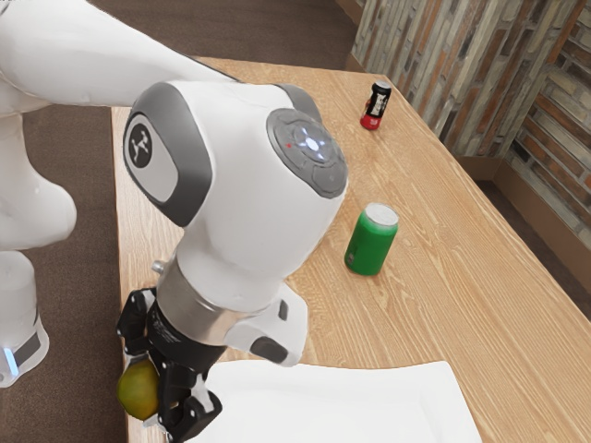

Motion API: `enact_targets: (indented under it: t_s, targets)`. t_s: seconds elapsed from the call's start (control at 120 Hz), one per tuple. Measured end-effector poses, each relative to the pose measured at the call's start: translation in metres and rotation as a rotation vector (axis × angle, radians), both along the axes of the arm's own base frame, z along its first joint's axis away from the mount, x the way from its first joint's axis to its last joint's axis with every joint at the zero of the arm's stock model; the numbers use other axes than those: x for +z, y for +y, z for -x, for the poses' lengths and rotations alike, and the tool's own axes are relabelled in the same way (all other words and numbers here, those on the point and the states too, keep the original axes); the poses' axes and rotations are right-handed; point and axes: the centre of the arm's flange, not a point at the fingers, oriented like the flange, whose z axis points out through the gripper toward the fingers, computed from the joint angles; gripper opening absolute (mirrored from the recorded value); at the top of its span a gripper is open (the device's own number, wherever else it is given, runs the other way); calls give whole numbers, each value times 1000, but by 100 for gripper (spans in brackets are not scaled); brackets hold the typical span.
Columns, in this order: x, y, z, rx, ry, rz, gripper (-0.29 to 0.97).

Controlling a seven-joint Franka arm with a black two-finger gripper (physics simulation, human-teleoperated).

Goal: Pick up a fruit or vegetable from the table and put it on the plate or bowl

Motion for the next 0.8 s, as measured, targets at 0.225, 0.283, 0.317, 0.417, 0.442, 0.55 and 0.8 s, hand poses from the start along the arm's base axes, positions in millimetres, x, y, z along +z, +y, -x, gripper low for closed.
enact_targets:
  t_s: [0.225,0.283,0.317,0.417,0.442,0.55,0.8]
  targets:
    - [-16,0,-51,167,-75,15,27]
    - [-24,2,-69,211,-91,16,27]
    - [-27,2,-75,225,-100,21,27]
    - [-31,10,-96,274,-125,30,27]
    - [-31,14,-103,289,-132,30,27]
    - [-39,27,-130,345,-149,21,27]
    - [-73,21,-159,379,-165,-4,27]
